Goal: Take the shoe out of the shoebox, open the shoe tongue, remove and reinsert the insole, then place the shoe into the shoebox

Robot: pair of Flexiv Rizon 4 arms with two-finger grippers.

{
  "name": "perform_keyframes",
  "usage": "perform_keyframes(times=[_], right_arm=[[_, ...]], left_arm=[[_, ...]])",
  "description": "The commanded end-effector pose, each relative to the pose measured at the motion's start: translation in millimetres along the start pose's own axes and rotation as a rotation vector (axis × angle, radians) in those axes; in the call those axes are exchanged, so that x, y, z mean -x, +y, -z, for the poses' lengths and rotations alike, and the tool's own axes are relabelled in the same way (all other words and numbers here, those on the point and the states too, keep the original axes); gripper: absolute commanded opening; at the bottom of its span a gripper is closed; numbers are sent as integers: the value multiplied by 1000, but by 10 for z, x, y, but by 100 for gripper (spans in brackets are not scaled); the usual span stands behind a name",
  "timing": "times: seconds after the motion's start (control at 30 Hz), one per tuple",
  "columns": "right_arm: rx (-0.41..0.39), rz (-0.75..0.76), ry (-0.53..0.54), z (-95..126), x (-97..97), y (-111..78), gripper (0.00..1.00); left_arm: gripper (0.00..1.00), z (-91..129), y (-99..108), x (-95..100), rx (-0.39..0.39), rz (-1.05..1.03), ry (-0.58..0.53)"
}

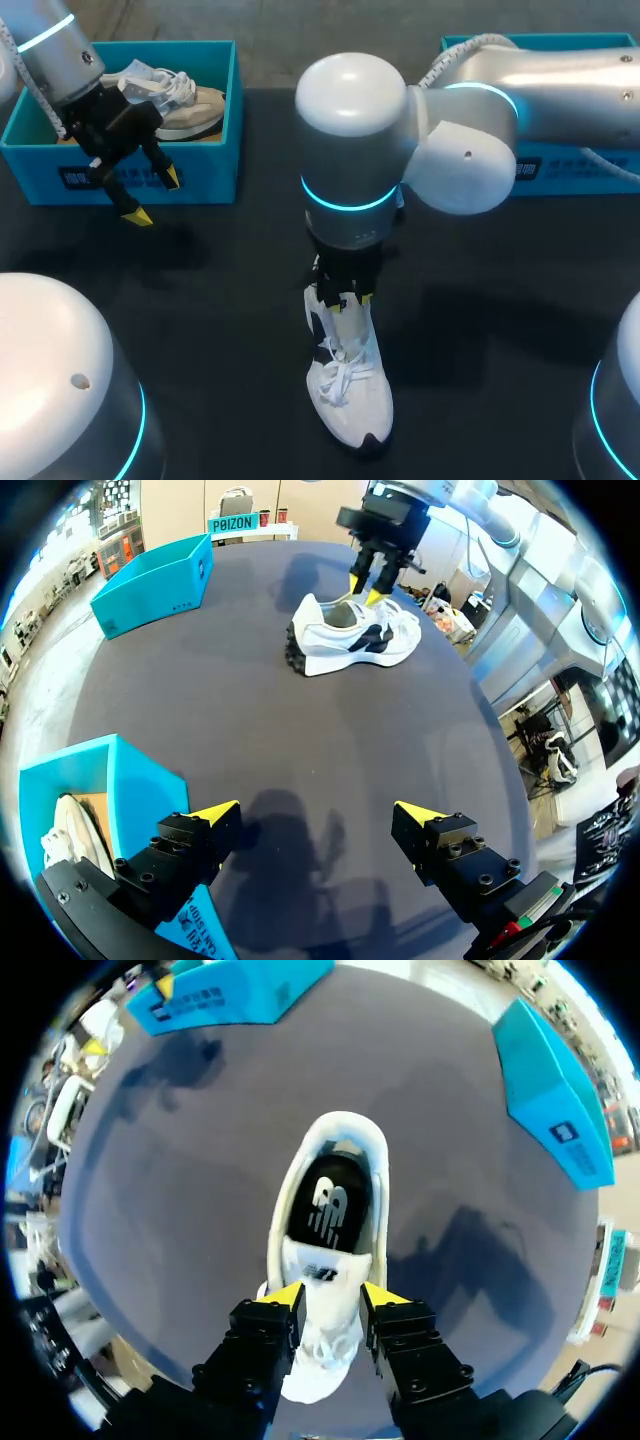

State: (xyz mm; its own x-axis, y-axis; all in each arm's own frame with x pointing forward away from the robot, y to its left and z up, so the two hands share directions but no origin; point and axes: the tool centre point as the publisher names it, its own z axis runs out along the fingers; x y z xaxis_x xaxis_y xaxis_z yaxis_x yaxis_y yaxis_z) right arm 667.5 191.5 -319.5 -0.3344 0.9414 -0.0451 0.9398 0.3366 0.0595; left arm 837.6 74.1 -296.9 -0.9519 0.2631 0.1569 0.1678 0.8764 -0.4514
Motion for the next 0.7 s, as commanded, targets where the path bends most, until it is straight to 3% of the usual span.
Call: perform_keyframes(times=[0.03, 0.13, 0.17, 0.2, 0.3, 0.5, 0.57, 0.7], right_arm=[[15, 101, -40, 219, -49, -5, 42], [38, 232, -28, 254, -45, 19, 49], [42, 284, -31, 265, -47, 27, 59], [42, 291, -33, 272, -52, 31, 84], [35, 382, -46, 286, -43, 59, 100], [36, 683, -6, 352, -35, 93, 100], [99, 866, 83, 422, -48, 66, 100], [107, 907, 103, 448, -48, 53, 100]], left_arm=[[100, -2, 7, 1, -1, -2, 0], [100, -2, 7, 1, -1, -2, 0], [100, -2, 7, 1, -1, -2, 0], [100, -2, 7, 1, -1, -2, 0], [100, -2, 7, 1, -1, -2, 0], [100, -2, 7, 1, -1, -2, 0], [100, -2, 7, 1, -1, -2, 0], [100, -2, 7, 1, -1, -2, 0]])
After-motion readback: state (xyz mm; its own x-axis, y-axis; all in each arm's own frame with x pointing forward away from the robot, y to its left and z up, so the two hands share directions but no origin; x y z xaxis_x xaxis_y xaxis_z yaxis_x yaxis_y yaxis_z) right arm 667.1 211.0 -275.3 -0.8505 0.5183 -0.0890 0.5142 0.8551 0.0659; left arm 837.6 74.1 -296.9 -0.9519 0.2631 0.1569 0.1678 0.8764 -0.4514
